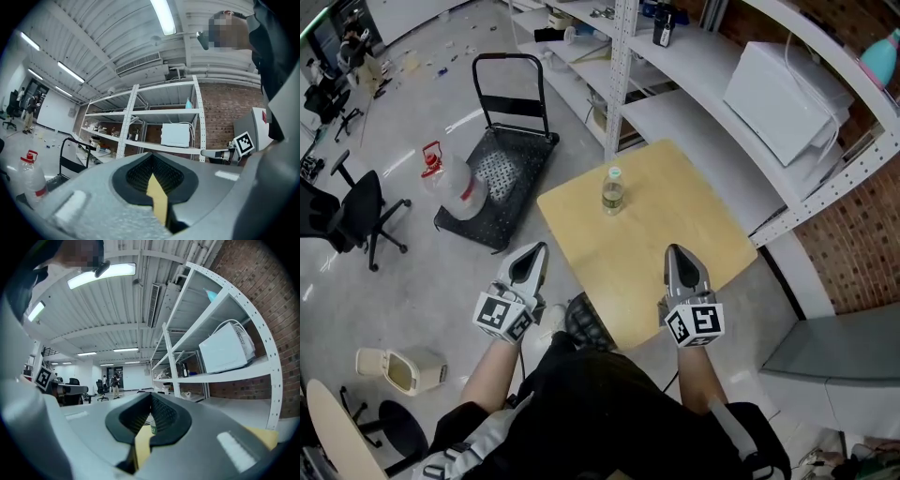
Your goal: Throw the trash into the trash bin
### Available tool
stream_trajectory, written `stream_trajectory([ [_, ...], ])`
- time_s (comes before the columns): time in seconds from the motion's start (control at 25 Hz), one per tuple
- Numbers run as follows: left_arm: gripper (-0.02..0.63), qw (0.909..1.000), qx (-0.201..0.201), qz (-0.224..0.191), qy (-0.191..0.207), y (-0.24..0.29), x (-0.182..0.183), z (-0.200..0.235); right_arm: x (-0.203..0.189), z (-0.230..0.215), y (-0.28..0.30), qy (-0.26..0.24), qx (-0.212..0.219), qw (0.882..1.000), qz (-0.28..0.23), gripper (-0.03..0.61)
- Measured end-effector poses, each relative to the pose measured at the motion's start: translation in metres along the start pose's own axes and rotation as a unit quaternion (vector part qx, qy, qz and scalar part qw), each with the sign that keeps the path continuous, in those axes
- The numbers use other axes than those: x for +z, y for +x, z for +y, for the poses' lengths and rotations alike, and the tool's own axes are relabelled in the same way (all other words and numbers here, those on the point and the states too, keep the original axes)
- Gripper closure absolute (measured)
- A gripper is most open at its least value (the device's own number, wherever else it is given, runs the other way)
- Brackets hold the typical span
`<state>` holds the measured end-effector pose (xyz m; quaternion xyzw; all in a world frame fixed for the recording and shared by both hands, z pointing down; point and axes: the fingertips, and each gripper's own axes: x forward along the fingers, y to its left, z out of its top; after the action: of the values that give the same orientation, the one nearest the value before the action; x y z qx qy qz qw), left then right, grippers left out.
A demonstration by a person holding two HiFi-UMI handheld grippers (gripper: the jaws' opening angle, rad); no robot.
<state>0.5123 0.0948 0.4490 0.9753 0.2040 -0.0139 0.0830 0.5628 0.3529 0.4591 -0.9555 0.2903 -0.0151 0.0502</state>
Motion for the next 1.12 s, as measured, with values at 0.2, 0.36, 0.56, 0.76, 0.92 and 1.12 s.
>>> stream_trajectory([
  [0.2,0.612,0.9992,-0.039,0.009,0.001,0.031,0.005,0.036,-0.010,0.003,0.045,0.000,-0.024,1.000,0.014,0.534],
  [0.36,0.612,0.9981,-0.059,0.018,0.000,0.046,-0.003,0.074,-0.023,0.015,0.083,-0.009,-0.038,0.999,0.027,0.520],
  [0.56,0.612,0.9975,-0.061,0.033,-0.010,0.062,-0.011,0.110,-0.039,0.033,0.124,-0.021,-0.031,0.998,0.049,0.491],
  [0.76,0.612,0.9966,-0.069,0.041,-0.018,0.066,-0.021,0.132,-0.065,0.028,0.149,-0.012,-0.050,0.995,0.084,0.385],
  [0.92,0.612,0.9966,-0.066,0.045,-0.020,0.067,-0.032,0.151,-0.091,0.016,0.172,-0.008,-0.073,0.991,0.115,0.277],
  [1.12,0.612,0.9954,-0.064,0.068,-0.022,0.070,-0.043,0.164,-0.128,0.003,0.204,-0.013,-0.087,0.984,0.152,0.164],
])
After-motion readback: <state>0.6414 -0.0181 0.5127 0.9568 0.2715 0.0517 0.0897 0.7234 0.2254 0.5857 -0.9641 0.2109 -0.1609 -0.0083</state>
